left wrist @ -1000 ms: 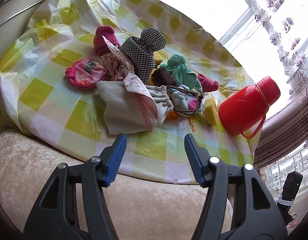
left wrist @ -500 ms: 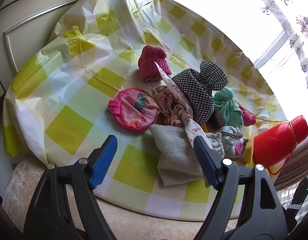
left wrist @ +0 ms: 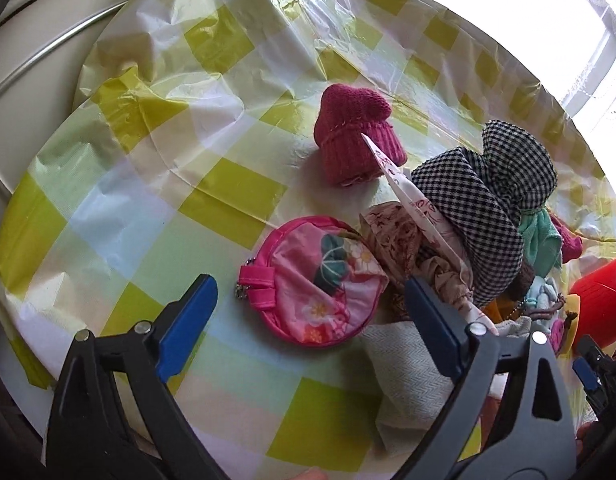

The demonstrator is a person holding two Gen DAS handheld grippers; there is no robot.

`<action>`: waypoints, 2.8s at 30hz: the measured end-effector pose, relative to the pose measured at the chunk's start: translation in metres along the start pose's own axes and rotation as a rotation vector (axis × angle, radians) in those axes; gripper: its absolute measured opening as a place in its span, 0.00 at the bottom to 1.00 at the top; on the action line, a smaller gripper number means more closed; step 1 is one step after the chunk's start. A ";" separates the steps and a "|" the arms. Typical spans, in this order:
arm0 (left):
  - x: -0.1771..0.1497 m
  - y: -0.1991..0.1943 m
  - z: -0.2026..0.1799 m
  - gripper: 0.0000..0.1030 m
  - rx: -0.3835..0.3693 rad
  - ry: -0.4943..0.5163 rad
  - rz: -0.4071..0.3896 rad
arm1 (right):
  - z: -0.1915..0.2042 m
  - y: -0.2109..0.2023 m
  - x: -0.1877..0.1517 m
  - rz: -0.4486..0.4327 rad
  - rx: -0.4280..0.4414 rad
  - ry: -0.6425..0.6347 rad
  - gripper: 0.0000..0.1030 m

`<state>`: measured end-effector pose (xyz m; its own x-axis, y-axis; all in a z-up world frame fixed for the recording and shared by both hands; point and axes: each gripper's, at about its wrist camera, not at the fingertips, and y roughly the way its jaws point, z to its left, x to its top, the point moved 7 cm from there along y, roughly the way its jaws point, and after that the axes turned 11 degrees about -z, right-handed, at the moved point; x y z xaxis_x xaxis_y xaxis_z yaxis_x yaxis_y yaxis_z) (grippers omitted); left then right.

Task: Organize soft objects
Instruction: 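Move both tools back to the table toward the pink purse and yellow sponge, then grasp the pink round purse with the left tool while the right tool grasps the yellow sponge, then carry the purse and sponge over the white box and open both tools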

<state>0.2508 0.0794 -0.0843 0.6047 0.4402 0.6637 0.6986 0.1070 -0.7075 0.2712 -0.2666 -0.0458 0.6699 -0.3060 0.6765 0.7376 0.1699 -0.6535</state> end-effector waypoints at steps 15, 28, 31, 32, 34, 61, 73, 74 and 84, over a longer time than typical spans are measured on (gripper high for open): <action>-0.006 0.022 -0.018 0.79 0.058 0.167 0.018 | -0.008 0.043 0.011 0.000 -0.087 0.024 0.74; -0.008 -0.003 -0.006 0.71 0.022 0.118 -0.023 | -0.007 0.020 -0.006 -0.011 -0.082 -0.031 0.61; -0.004 -0.018 0.001 0.71 0.030 0.093 -0.068 | -0.008 0.008 -0.008 -0.022 -0.081 -0.032 0.61; -0.003 -0.023 0.003 0.71 0.034 0.087 -0.084 | -0.008 0.004 -0.009 -0.024 -0.078 -0.032 0.61; -0.001 -0.036 0.005 0.71 0.036 0.080 -0.115 | -0.007 -0.003 -0.010 -0.029 -0.077 -0.038 0.61; -0.094 -0.167 -0.143 0.71 -0.368 0.331 -0.104 | -0.096 -0.138 -0.060 -0.043 -0.119 -0.097 0.61; -0.163 -0.223 -0.230 0.71 -0.636 0.536 -0.007 | -0.186 -0.200 -0.075 -0.035 -0.247 -0.077 0.61; -0.171 -0.227 -0.236 0.71 -0.657 0.553 0.007 | -0.191 -0.204 -0.077 -0.031 -0.252 -0.078 0.61; -0.243 -0.276 -0.289 0.72 -0.852 0.749 0.125 | -0.223 -0.234 -0.109 0.053 -0.266 -0.099 0.62</action>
<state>0.0212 -0.3152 0.0198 0.5651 -0.2680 0.7803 0.4768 -0.6657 -0.5740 0.0065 -0.4819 -0.0428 0.7214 -0.2085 0.6604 0.6619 -0.0725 -0.7460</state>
